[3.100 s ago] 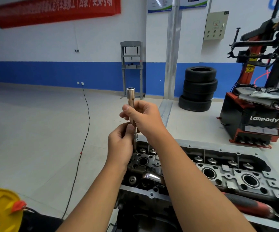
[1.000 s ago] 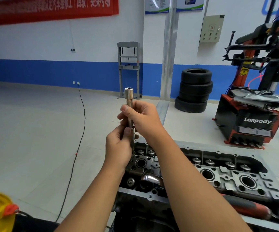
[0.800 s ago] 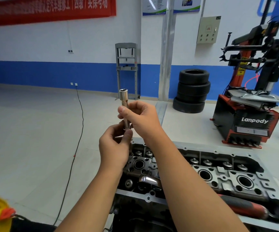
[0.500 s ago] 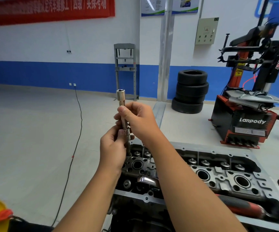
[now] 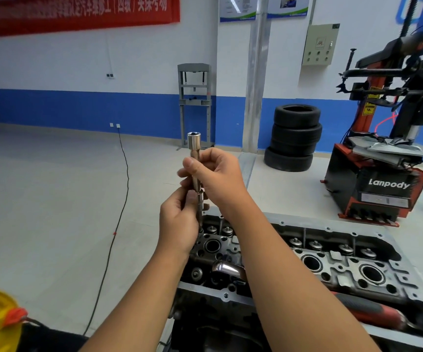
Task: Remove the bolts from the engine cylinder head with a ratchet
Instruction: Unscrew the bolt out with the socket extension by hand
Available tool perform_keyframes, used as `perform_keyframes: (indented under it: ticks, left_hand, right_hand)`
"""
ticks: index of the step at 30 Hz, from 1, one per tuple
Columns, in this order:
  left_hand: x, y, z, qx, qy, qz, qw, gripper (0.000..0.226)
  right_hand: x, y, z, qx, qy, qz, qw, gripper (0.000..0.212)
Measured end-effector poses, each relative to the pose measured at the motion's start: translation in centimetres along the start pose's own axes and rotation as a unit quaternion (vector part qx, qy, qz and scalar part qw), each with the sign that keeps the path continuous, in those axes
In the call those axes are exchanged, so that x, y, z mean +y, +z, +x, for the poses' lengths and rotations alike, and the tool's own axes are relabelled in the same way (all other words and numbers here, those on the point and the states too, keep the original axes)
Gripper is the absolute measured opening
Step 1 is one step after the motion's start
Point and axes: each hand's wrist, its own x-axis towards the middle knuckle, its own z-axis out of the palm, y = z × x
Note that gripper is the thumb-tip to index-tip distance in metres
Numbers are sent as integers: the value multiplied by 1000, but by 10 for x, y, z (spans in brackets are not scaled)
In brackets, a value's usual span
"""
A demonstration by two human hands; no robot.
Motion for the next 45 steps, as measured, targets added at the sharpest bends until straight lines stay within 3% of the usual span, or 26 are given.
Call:
perform_keyframes:
  ticks: [4, 9, 13, 18, 26, 31, 34, 41, 45]
  left_hand:
    - [-3, -3, 2, 47, 16, 48, 998, 13]
    - [-4, -5, 2, 45, 8, 53, 998, 4]
    - [0, -3, 0, 6, -7, -3, 1000, 26]
    - [-2, -5, 1, 57, 18, 50, 997, 11]
    - [-4, -8, 1, 81, 17, 63, 995, 23]
    - [-2, -5, 0, 57, 17, 36, 998, 10]
    - [1, -2, 0, 22, -4, -4, 1000, 24]
    - [-5, -6, 3, 74, 7, 61, 995, 19]
    - [-6, -5, 2, 45, 6, 68, 997, 11]
  right_hand:
    - [1, 0, 1, -30, -1, -14, 999, 9]
    - [3, -1, 0, 3, -19, -5, 1000, 12]
    - [0, 0, 0, -14, -9, -2, 1000, 8]
    - [-1, 1, -1, -23, -11, -10, 1000, 11]
    - [1, 0, -2, -17, -39, -47, 998, 22]
    - [2, 1, 0, -7, -34, -51, 998, 15]
    - [2, 1, 3, -11, -24, -59, 998, 5]
    - [6, 0, 2, -15, -24, -45, 999, 12]
    - [7, 1, 3, -19, -23, -54, 998, 7]
